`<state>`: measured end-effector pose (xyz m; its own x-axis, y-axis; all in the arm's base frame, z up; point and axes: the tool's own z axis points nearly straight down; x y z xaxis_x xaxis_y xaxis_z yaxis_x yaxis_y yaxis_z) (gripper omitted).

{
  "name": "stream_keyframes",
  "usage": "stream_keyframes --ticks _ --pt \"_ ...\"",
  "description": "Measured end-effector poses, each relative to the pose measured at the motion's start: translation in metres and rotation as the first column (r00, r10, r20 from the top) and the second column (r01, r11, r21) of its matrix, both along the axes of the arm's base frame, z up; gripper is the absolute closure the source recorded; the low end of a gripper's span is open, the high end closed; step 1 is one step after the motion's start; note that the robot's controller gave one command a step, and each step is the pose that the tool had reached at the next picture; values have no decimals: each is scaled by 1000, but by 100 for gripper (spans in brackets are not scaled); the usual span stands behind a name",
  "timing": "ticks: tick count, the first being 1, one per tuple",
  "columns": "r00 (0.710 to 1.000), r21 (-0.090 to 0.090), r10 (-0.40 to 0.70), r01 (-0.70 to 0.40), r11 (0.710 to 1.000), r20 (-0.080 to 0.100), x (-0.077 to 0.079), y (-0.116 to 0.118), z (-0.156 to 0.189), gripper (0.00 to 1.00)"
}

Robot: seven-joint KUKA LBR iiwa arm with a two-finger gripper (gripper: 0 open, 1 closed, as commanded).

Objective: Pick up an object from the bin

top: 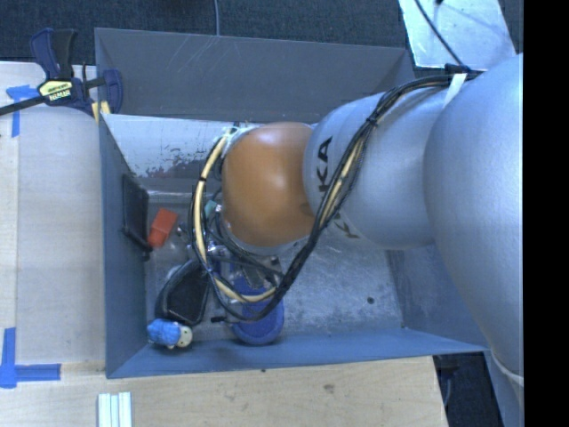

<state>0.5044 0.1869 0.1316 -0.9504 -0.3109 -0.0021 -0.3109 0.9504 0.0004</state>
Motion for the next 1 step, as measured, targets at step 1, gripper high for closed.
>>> stream_keyframes --ticks 1 --pt "998 -2 56 -56 998 -4 69 4 -65 0"
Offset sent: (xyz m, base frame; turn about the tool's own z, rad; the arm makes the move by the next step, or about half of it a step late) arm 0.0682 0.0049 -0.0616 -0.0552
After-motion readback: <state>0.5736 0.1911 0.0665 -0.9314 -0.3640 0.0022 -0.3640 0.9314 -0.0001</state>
